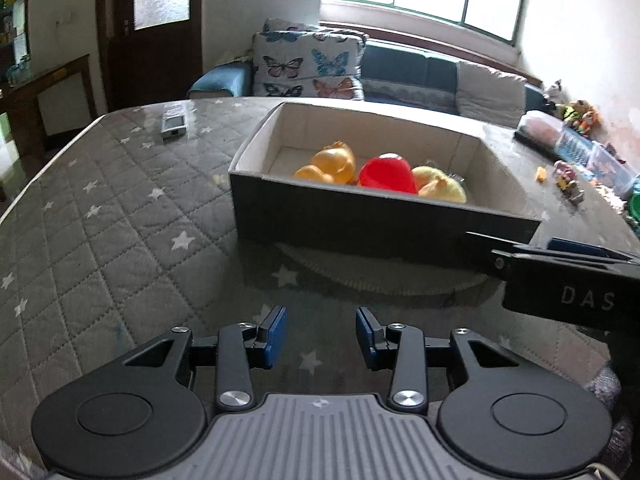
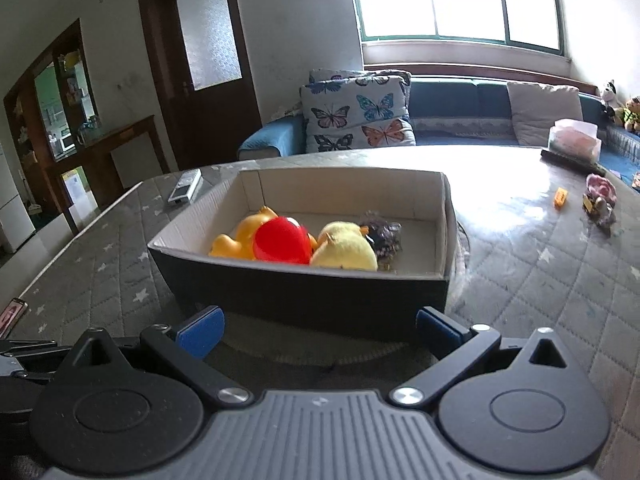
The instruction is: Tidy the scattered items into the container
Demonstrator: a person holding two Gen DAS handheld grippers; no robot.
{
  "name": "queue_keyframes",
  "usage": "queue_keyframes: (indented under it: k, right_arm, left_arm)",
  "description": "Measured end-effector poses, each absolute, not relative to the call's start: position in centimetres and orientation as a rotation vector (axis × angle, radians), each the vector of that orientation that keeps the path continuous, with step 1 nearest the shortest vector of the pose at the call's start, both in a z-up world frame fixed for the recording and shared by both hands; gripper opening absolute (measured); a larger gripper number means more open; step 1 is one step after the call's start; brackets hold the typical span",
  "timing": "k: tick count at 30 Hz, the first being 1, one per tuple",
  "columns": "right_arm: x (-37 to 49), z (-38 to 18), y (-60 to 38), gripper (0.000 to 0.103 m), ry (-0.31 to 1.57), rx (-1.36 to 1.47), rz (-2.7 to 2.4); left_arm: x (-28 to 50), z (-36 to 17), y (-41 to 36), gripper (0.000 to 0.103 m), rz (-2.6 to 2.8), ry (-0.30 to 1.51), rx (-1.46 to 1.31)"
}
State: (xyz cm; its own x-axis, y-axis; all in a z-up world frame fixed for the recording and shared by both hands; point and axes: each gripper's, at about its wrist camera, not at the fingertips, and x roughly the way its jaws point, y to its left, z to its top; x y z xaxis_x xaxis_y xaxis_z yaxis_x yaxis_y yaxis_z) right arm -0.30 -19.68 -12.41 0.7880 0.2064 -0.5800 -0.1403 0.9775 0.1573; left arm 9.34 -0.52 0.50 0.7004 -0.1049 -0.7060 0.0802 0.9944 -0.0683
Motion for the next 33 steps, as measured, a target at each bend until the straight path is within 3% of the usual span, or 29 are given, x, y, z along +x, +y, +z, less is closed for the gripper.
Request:
queue_keyframes:
  k: [33]
  right_arm:
    - [-2.2, -15.5, -20.6, 0.103, 0.704, 0.137, 0.138]
  left_arm:
    - [8.7, -1.1, -1.3, 0.041, -0.053, 0.838, 0.004]
